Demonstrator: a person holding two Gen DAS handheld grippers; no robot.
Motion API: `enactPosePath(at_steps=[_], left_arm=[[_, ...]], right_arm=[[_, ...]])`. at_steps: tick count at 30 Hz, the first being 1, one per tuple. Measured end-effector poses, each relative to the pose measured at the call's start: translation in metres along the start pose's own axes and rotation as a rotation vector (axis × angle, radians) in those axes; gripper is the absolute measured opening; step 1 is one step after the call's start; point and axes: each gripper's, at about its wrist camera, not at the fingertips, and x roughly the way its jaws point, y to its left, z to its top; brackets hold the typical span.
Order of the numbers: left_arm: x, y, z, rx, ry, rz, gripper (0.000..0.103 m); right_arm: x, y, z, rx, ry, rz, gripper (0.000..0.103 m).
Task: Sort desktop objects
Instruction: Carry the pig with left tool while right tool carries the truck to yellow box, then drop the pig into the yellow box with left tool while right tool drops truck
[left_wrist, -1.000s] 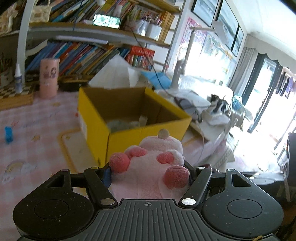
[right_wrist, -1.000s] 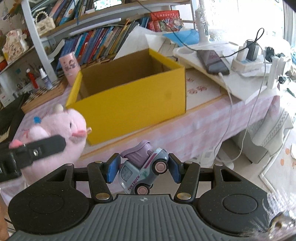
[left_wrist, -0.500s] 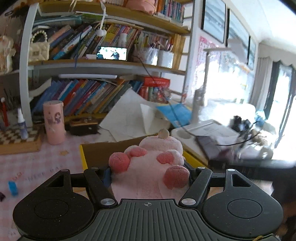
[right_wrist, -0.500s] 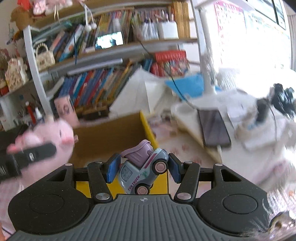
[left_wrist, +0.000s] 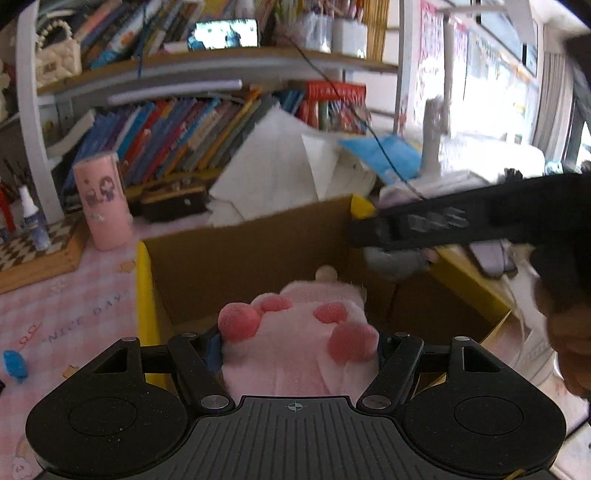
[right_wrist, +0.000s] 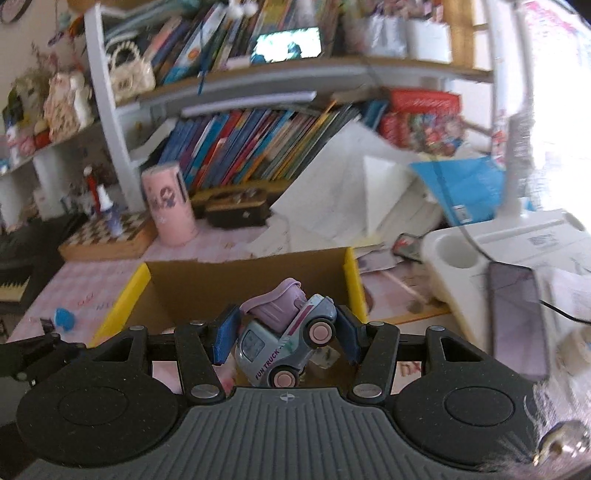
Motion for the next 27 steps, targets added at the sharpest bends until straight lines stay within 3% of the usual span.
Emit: enactPosePath(at_steps=[4, 16, 27], left_arm=[[0.014, -0.002, -0.007, 0.000, 0.067, -0.005, 0.071], [0.019, -0.003, -0.007, -0.013, 0.067, -0.012, 0.080], [0.016, -0.012, -0.001, 0.024, 0.044, 0.038, 0.084]], right_arm=[[0.036, 0.006, 0.006, -0.053, 0.095, 0.035, 0.053], [0.093, 0.017, 0.008, -0.137, 0.341, 0.083, 0.053], [0.092, 0.014, 0.008, -0.132, 0.352, 0.089, 0.053]])
